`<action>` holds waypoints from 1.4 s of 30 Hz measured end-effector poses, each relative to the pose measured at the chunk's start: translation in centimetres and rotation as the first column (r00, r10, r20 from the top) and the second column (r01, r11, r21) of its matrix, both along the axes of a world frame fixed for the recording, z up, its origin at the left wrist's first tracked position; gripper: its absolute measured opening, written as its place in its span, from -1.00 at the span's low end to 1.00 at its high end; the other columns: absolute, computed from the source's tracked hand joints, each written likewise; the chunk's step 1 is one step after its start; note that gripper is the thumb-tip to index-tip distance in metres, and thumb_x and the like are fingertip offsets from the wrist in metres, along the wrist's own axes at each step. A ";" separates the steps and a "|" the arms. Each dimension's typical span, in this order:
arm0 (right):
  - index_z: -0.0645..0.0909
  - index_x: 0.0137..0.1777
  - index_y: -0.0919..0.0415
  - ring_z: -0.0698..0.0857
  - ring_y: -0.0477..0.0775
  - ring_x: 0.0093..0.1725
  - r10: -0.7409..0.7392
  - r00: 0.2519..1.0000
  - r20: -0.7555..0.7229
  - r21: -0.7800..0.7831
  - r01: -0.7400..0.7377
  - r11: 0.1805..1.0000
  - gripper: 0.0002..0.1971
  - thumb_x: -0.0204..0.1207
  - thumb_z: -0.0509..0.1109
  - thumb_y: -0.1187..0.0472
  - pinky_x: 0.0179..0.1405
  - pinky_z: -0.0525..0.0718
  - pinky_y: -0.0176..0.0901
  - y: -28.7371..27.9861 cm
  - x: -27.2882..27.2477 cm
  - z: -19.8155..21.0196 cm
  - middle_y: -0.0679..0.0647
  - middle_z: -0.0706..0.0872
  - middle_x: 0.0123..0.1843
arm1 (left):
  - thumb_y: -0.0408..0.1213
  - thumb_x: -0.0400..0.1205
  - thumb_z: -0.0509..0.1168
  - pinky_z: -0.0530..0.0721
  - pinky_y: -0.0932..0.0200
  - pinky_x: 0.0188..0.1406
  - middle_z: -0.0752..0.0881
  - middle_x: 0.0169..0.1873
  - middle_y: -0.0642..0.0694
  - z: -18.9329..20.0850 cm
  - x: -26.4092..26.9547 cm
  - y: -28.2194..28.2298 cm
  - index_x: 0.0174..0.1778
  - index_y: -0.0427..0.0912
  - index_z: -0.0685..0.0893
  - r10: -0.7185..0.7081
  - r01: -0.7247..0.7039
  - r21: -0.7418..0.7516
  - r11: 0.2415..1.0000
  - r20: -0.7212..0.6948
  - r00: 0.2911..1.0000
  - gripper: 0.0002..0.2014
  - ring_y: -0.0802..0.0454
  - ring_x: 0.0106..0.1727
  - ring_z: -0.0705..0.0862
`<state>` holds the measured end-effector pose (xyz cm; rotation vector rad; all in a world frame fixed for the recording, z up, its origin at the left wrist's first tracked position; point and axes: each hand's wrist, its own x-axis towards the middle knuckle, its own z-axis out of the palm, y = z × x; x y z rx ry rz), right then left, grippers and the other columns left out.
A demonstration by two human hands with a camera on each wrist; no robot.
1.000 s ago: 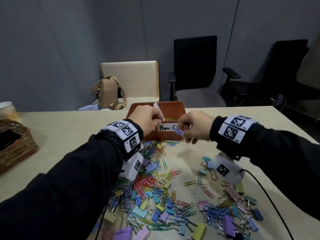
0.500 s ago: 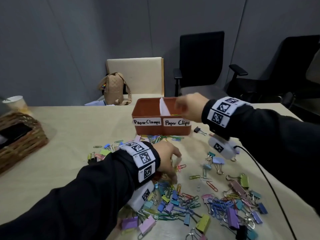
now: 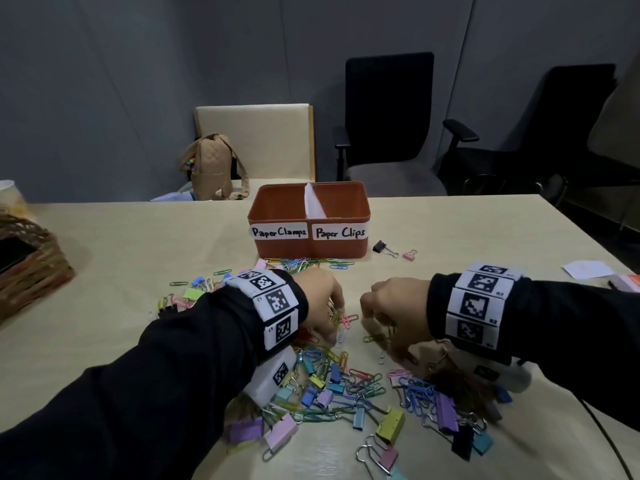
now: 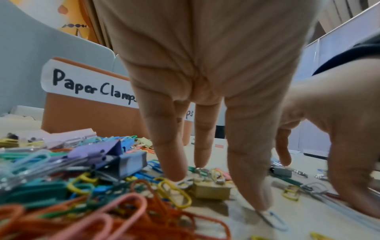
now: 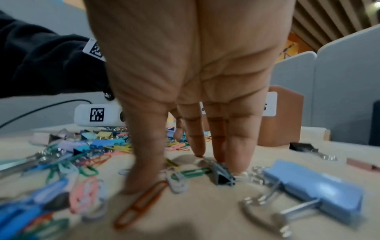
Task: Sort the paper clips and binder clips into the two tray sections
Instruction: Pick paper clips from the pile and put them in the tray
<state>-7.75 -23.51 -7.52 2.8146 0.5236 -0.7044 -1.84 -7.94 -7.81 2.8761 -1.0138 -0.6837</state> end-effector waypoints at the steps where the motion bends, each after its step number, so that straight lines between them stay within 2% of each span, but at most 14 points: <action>1: 0.47 0.32 0.11 0.53 0.02 -0.02 0.008 1.000 0.007 0.017 -0.008 1.000 -0.52 0.44 0.52 0.06 0.02 0.60 -0.08 0.1 0.0 0.0 0.00 0.60 0.05 | -0.09 0.34 0.62 0.66 0.16 0.07 0.70 0.08 -0.01 -0.1 0.0 0.1 0.29 0.02 0.68 -0.013 0.013 -0.009 1.000 -0.004 1.000 -0.43 0.02 0.08 0.66; 4: 0.55 0.26 0.15 0.60 0.11 0.05 0.044 0.998 0.046 0.051 -0.046 0.998 -0.70 0.53 0.39 0.23 0.04 0.59 -0.08 0.0 0.1 -0.2 0.06 0.68 0.07 | -0.28 0.42 0.56 0.62 0.22 -0.07 0.72 0.05 0.02 -0.4 -0.1 0.5 0.22 0.03 0.73 -0.029 0.030 -0.033 0.999 0.014 0.999 -0.57 0.05 0.02 0.67; 7: 0.64 0.11 0.16 0.52 0.06 -0.09 0.031 0.998 0.052 0.074 -0.035 0.997 -0.79 0.49 0.37 0.34 -0.12 0.52 -0.17 -0.5 0.3 -0.4 0.03 0.65 -0.09 | -0.34 0.43 0.53 0.69 0.19 -0.05 0.76 0.01 -0.01 -0.7 0.1 0.8 0.09 0.00 0.78 -0.012 0.010 -0.095 0.995 -0.015 1.000 -0.68 0.05 -0.04 0.70; 10: 0.63 0.18 0.12 0.53 0.00 -0.14 -0.057 0.998 0.020 0.190 0.052 0.980 -0.73 0.49 0.35 0.31 -0.11 0.55 -0.20 -0.9 0.2 -0.2 0.02 0.70 -0.08 | -0.31 0.44 0.50 0.71 0.15 -0.05 0.76 -0.04 -0.01 -1.0 0.1 1.0 0.00 -0.02 0.78 -0.023 0.024 -0.111 0.994 0.018 1.000 -0.77 0.03 -0.05 0.71; 13: 0.58 0.22 0.04 0.64 0.02 -0.15 -0.135 0.991 -0.022 0.336 0.134 0.932 -0.71 0.50 0.40 0.18 -0.11 0.64 -0.14 -1.4 0.0 0.2 0.01 0.72 -0.01 | -0.30 0.46 0.49 0.61 0.25 -0.13 0.75 -0.04 0.01 -1.3 0.1 1.1 -0.04 -0.05 0.78 -0.021 0.025 -0.131 0.991 0.031 0.999 -0.82 0.08 -0.07 0.68; 16: 0.58 0.17 -0.05 0.67 -0.01 -0.17 -0.205 0.977 -0.050 0.381 0.208 0.901 -0.61 0.39 0.50 0.30 -0.07 0.74 0.00 -2.4 0.6 0.6 -0.07 0.67 -0.06 | -0.24 0.48 0.51 0.57 0.29 -0.13 0.72 -0.13 0.08 -1.1 0.4 1.3 -0.05 -0.04 0.80 0.007 -0.006 -0.167 0.986 0.004 1.000 -0.85 0.14 -0.11 0.64; 20: 0.61 -0.04 -0.13 0.69 0.02 -0.20 -0.274 0.954 -0.118 0.462 0.297 0.836 -0.57 0.32 0.48 0.47 -0.07 0.77 0.14 -4.0 1.2 0.8 -0.08 0.69 -0.14 | -0.23 0.53 0.44 0.48 0.31 -0.25 0.63 -0.33 0.21 -0.4 0.7 1.6 -0.13 -0.02 0.75 0.021 -0.020 -0.207 0.978 0.004 1.000 -0.95 0.24 -0.23 0.59; 23: 0.64 -0.05 -0.07 0.68 -0.04 -0.26 -0.295 0.943 -0.153 0.507 0.331 0.796 -0.55 0.34 0.40 0.55 -0.08 0.78 0.04 -4.5 1.1 0.5 -0.04 0.71 -0.11 | -0.23 0.49 0.48 0.48 0.38 -0.32 0.66 -0.34 0.21 -0.2 1.0 1.8 -0.22 0.04 0.74 0.026 -0.023 -0.218 0.976 0.011 1.000 -0.94 0.31 -0.27 0.59; 26: 0.68 -0.01 0.04 0.71 -0.05 -0.29 -0.315 0.937 -0.151 0.562 0.344 0.752 -0.54 0.34 0.26 0.62 -0.14 0.75 -0.07 -4.8 1.1 0.3 -0.07 0.70 -0.12 | -0.24 0.50 0.50 0.52 0.50 -0.45 0.69 -0.44 0.20 -0.3 1.2 1.9 -0.16 -0.02 0.80 0.052 -0.059 -0.235 0.970 -0.035 0.998 -0.95 0.41 -0.46 0.61; 31: 0.71 0.02 0.14 0.73 0.01 -0.29 -0.273 0.952 -0.136 0.592 0.299 0.748 -0.52 0.37 0.14 0.63 -0.09 0.77 -0.06 -4.5 0.8 -0.4 0.09 0.76 -0.03 | -0.27 0.54 0.46 0.51 0.52 -0.46 0.71 -0.47 0.17 0.0 1.0 1.2 -0.22 -0.04 0.77 0.047 -0.060 -0.313 0.948 -0.050 0.998 -0.96 0.43 -0.53 0.59; 33: 0.71 0.02 0.12 0.69 -0.07 -0.33 -0.266 0.957 -0.115 0.588 0.281 0.759 -0.54 0.38 0.15 0.61 -0.09 0.76 -0.10 -4.2 0.9 -0.4 0.05 0.74 -0.04 | -0.29 0.59 0.39 0.56 0.47 -0.44 0.78 -0.37 0.07 0.2 1.1 0.6 -0.20 -0.04 0.75 0.045 -0.060 -0.337 0.940 -0.050 0.998 -0.91 0.35 -0.49 0.62; 36: 0.70 -0.02 -0.01 0.62 -0.23 -0.34 -0.256 0.965 -0.064 0.542 0.249 0.803 -0.54 0.40 0.19 0.56 -0.14 0.69 -0.27 -4.3 1.1 -0.2 -0.07 0.72 -0.07 | -0.31 0.66 0.29 0.58 0.40 -0.48 0.80 -0.29 -0.01 0.4 1.4 -0.5 -0.12 -0.08 0.75 0.059 -0.083 -0.327 0.941 -0.084 0.995 -0.87 0.21 -0.46 0.62; 39: 0.68 -0.05 -0.02 0.62 -0.21 -0.29 -0.289 0.956 -0.055 0.533 0.273 0.801 -0.54 0.39 0.18 0.57 -0.18 0.68 -0.30 -5.0 1.2 0.0 -0.08 0.73 -0.10 | -0.30 0.64 0.32 0.62 0.34 -0.37 0.79 -0.35 0.01 0.2 1.6 -1.3 -0.17 -0.08 0.74 0.048 -0.075 -0.325 0.943 -0.092 0.995 -0.88 0.22 -0.48 0.60; 42: 0.67 -0.10 -0.04 0.65 -0.17 -0.26 -0.343 0.939 -0.015 0.525 0.300 0.797 -0.53 0.37 0.18 0.58 -0.09 0.73 -0.19 -6.1 1.5 0.1 -0.05 0.76 -0.08 | -0.27 0.60 0.38 0.63 0.31 -0.38 0.74 -0.49 0.09 0.0 1.6 -2.1 -0.32 -0.06 0.68 0.048 -0.072 -0.331 0.941 -0.081 0.996 -0.84 0.24 -0.52 0.60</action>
